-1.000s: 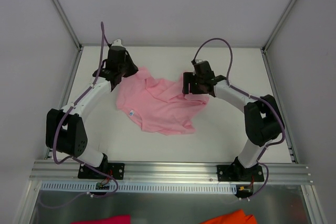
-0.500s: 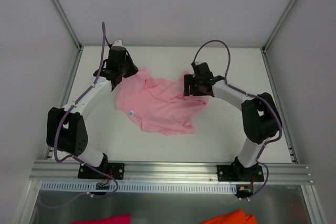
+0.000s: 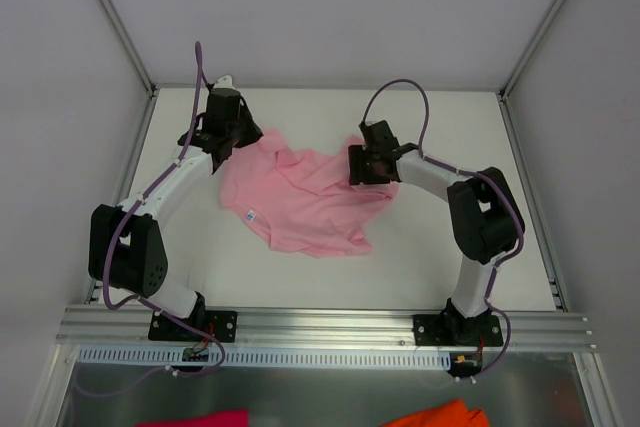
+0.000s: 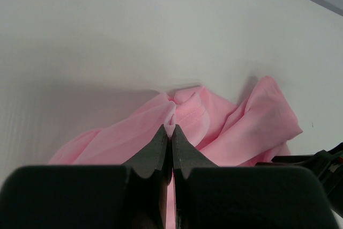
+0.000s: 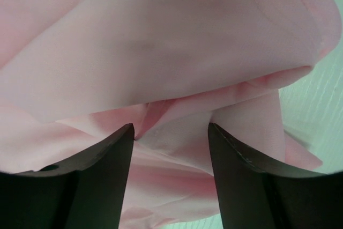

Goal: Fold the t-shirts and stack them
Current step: Flatten out the tshirt

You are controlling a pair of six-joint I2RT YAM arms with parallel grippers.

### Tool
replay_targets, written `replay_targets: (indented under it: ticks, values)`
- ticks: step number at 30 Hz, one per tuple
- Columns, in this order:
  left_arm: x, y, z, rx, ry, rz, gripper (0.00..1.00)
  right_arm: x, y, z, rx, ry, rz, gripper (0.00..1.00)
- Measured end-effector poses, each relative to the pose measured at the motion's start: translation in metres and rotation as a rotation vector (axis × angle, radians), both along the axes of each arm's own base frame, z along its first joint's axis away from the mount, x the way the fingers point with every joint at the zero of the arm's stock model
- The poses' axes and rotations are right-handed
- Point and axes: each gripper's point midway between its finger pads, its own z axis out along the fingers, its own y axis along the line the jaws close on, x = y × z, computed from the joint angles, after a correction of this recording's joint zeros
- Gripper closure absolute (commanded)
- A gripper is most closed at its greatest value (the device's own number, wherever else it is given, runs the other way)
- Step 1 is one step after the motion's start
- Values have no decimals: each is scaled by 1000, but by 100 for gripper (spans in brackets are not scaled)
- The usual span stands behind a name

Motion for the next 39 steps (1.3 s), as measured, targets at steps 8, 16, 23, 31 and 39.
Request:
replay_targets:
  ticks: [8,16,23,31,39]
  values:
    - [0,0,0,2,-1,-2,100,6,11,8,1,-19,25,99]
    - [0,-1,0,2,-2,-5,100,23,7,42,-93,-95,25,99]
    - [-1,-6,1,1,-7,-16,100,36,-30,104,-257,-242,-79,99]
    - [-1,-6,1,3,-7,-17,100,38,-87,159,-462,-406,-297,99]
    - [-1,-6,1,3,-7,-17,100,10,-111,183,-601,-501,-399,99]
